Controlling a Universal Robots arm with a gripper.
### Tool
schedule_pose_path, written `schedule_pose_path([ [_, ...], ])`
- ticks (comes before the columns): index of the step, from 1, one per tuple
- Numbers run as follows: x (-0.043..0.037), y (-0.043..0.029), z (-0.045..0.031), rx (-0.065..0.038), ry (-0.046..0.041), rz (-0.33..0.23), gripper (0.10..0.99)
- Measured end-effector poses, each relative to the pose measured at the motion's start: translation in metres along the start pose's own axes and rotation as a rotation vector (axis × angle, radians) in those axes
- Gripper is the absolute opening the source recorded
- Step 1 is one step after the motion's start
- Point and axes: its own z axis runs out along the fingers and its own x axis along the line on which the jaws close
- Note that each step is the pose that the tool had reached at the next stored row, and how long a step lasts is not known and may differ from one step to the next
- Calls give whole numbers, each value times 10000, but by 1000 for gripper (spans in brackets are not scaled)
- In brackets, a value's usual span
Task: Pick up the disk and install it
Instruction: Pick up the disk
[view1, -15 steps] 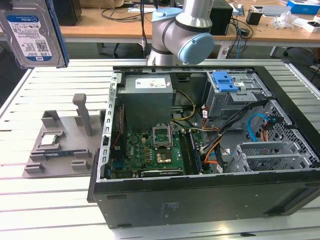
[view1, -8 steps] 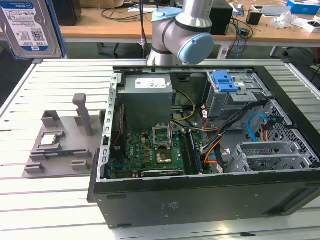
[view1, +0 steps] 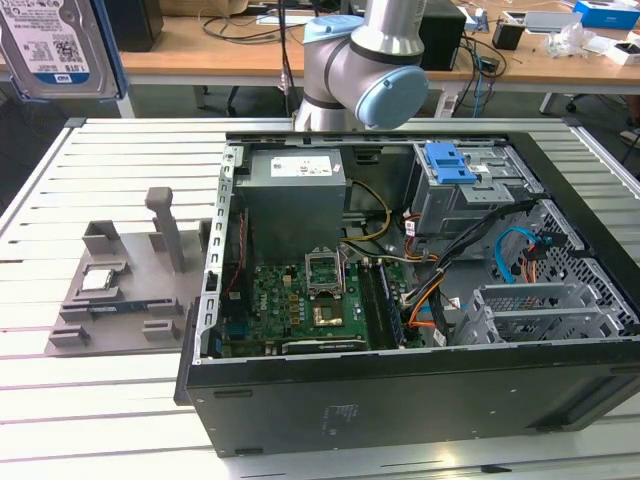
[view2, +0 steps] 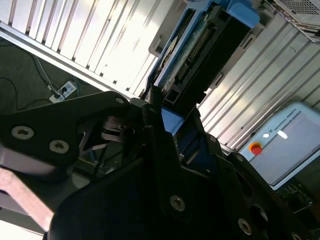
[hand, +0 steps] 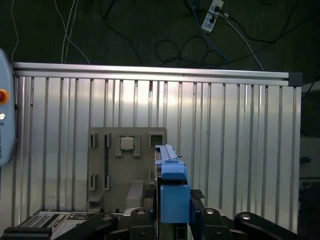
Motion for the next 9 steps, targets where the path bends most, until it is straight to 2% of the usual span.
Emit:
schedule_pose_path([
  [4,-4,2,-83,-1,1,0,365],
  [9,-11,4,-223,-2,1,-1,365],
])
